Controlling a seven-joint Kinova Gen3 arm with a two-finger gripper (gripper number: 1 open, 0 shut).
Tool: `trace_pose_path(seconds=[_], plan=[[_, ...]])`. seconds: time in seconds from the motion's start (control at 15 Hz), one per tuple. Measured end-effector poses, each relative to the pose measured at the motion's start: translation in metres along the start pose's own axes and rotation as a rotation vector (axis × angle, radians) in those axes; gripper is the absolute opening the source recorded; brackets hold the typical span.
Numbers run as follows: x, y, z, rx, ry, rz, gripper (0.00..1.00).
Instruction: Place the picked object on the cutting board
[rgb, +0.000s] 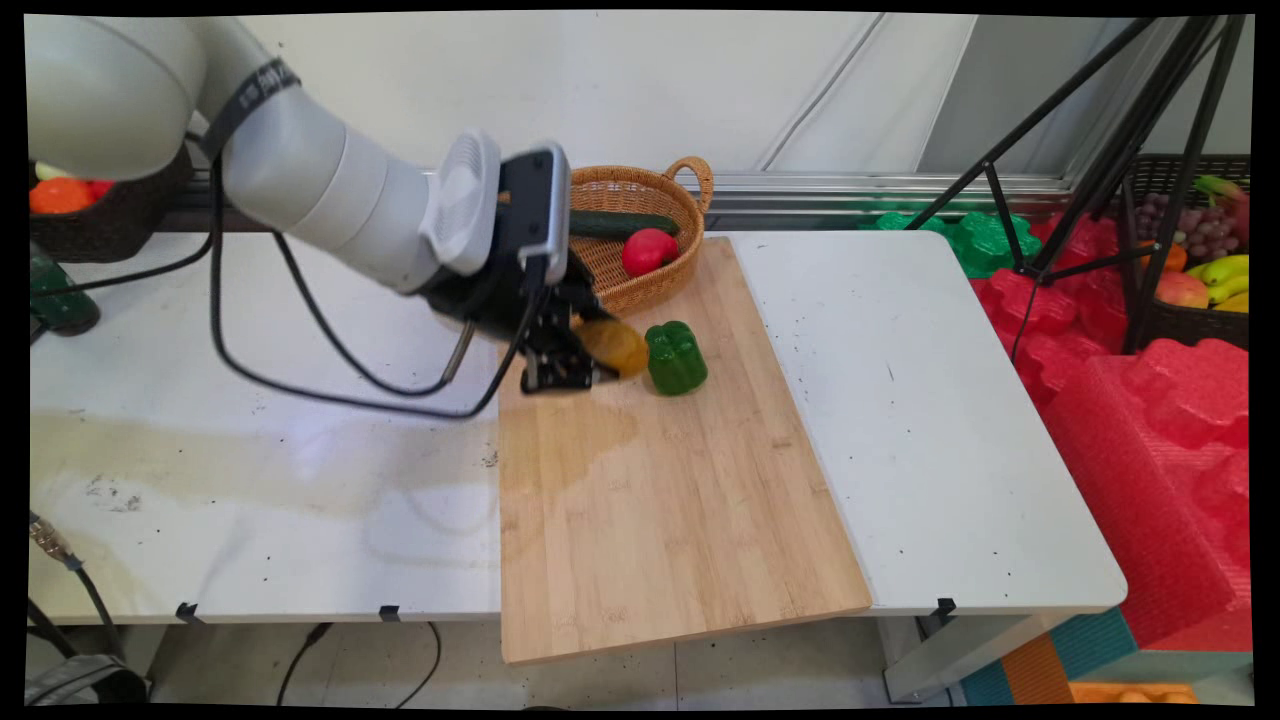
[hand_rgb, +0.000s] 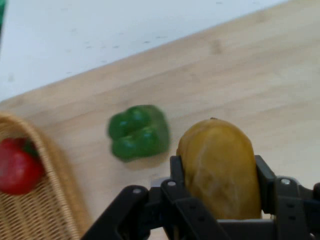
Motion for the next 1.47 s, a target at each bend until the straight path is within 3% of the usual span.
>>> trace_pose_path(seconds=[0.53,1.47], plan=[[0.008,0.051,0.027,-0.099,-0.055,0.109,0.0],[0.016,0.069,0.104,-0.155,-0.115,0.204,0.0]])
